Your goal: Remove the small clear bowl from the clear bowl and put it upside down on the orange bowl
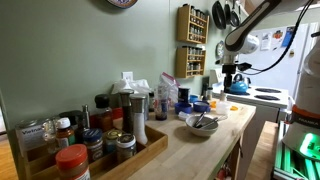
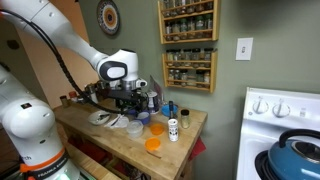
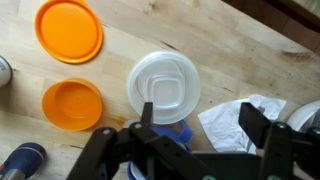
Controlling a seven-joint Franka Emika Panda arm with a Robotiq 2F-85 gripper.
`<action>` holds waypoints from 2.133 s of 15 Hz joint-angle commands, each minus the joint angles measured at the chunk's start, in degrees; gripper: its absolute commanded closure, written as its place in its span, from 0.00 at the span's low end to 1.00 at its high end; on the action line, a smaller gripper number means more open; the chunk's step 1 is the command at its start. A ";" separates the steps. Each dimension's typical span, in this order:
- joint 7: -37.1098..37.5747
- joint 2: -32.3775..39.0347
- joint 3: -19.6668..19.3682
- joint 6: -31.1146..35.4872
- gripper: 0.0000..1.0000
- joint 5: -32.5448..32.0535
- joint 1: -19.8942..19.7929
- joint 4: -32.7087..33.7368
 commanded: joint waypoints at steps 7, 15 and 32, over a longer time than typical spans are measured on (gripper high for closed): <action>0.33 8.34 2.71 8.31 0.19 2.27 -0.73 0.02; 1.71 12.18 3.86 13.06 0.34 2.00 -1.79 0.04; 2.95 14.89 5.70 14.85 0.68 1.39 -2.97 0.22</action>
